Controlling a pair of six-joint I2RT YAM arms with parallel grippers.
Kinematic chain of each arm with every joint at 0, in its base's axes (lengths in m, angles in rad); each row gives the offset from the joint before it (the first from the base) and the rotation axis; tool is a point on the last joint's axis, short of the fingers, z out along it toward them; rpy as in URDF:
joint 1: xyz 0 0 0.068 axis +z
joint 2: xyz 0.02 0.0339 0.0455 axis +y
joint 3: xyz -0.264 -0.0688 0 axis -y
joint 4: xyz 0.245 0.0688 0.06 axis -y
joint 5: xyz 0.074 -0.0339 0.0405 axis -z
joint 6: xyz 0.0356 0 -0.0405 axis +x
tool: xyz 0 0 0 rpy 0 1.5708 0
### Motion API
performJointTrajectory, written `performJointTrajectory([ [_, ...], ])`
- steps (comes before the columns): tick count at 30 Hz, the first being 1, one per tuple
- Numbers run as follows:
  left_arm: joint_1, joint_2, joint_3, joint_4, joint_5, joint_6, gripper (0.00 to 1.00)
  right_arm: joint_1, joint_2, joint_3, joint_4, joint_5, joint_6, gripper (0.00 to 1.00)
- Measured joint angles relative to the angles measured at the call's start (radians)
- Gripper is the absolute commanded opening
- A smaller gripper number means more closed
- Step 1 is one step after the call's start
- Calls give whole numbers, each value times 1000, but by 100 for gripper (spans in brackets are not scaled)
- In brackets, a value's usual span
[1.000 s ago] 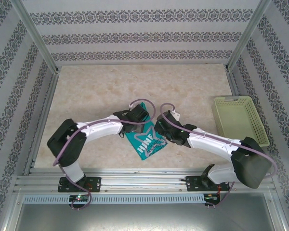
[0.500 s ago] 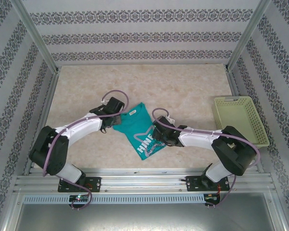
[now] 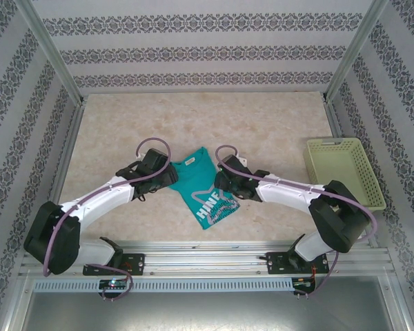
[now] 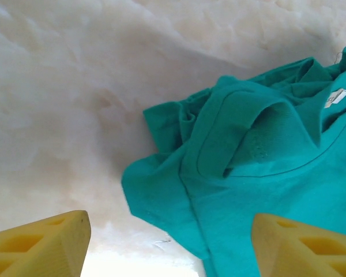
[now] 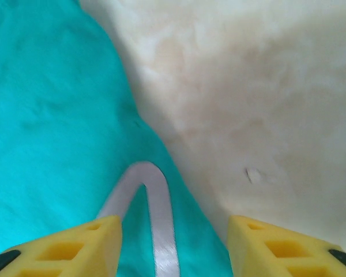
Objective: Fold the inside-out t-shirt
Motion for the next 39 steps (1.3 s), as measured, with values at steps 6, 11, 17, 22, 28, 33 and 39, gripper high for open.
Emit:
performJointTrajectory([
  [6, -1, 127, -8, 135, 91, -54, 65, -79, 99, 130, 7, -52, -108, 61],
  [11, 0, 220, -3, 219, 147, -67, 49, -130, 249, 250, 8, -138, -195, 70],
  [17, 19, 275, 23, 308, 208, -61, 19, -140, 404, 372, 12, -235, -251, 64],
  [22, 19, 274, 59, 348, 255, -43, 9, -140, 420, 372, 19, -279, -266, 39],
  [28, 19, 230, 65, 387, 304, 5, 9, -140, 378, 317, 46, -275, -264, 33],
  [33, 29, 221, 63, 389, 312, 28, 11, -139, 342, 298, 45, -259, -264, 24],
  [39, 131, 280, 37, 427, 365, 38, 23, -135, 327, 264, 67, -259, -245, 42],
])
